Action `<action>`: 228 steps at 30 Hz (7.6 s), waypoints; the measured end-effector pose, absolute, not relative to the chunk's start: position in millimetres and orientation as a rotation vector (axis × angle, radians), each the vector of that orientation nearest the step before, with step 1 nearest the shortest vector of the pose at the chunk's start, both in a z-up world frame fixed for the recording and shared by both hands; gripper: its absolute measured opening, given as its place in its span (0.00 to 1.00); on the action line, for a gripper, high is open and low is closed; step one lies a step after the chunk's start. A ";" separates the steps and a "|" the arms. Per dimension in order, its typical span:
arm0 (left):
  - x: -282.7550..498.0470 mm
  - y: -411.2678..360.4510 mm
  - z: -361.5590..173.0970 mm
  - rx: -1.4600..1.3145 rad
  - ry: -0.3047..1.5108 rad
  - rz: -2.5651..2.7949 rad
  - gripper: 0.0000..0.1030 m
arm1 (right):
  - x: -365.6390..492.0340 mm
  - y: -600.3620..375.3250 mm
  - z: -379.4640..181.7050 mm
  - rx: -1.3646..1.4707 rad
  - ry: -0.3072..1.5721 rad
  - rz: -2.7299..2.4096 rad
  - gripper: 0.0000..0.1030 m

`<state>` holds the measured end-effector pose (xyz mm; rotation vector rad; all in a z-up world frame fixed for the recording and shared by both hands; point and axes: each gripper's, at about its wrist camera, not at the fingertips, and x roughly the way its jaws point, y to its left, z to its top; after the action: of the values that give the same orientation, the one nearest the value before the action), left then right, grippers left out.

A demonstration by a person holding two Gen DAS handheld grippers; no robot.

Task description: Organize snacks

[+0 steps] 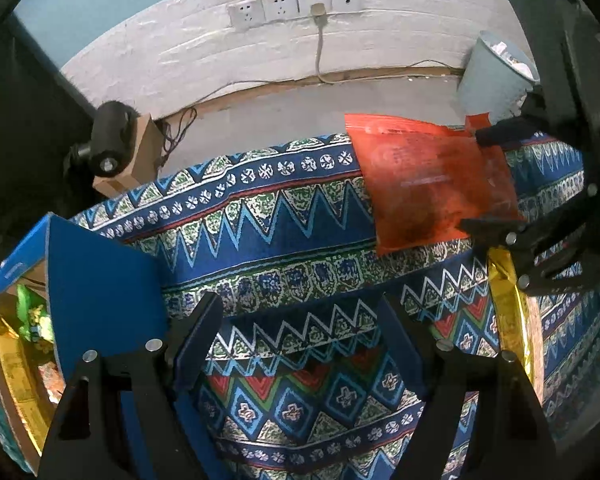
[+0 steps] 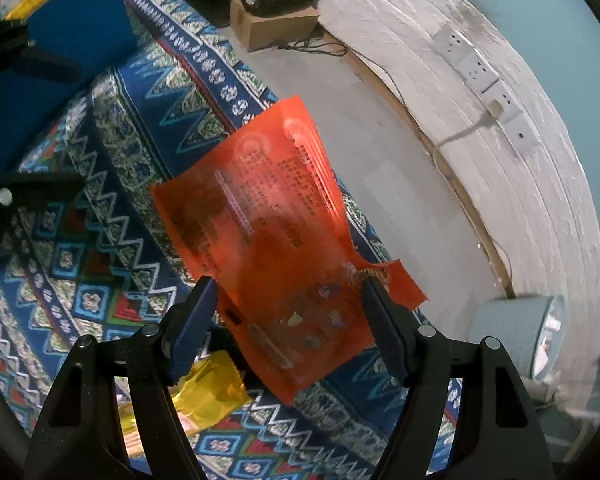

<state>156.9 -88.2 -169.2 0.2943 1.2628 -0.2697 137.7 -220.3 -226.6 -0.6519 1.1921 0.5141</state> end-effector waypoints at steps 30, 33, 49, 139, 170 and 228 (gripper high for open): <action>125.8 -122.0 -176.0 0.343 1.292 -0.325 0.78 | 103.7 -305.7 -237.0 -0.428 1.354 0.252 0.33; 117.3 -129.8 -174.7 0.334 1.304 -0.331 0.78 | 91.4 -319.9 -239.1 -0.354 1.388 0.212 0.33; 56.2 -186.7 -156.0 0.385 1.307 -0.411 0.78 | -11.5 -361.7 -243.4 -0.090 1.478 0.131 0.33; 0.5 -83.5 -73.2 0.352 1.079 -0.315 0.31 | -20.1 -276.5 -143.9 -0.077 1.225 0.296 0.31; 13.7 57.9 -3.2 0.033 0.959 -0.263 0.28 | 30.5 -109.5 -67.7 -0.067 1.056 0.578 0.31; -28.0 154.4 44.7 0.049 0.811 0.123 0.86 | 3.2 -13.1 -16.1 -0.088 0.905 0.633 0.70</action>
<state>-28.0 154.4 44.7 0.0485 0.8106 0.1230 3.2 -13.1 -16.1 -0.0877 0.9047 0.6330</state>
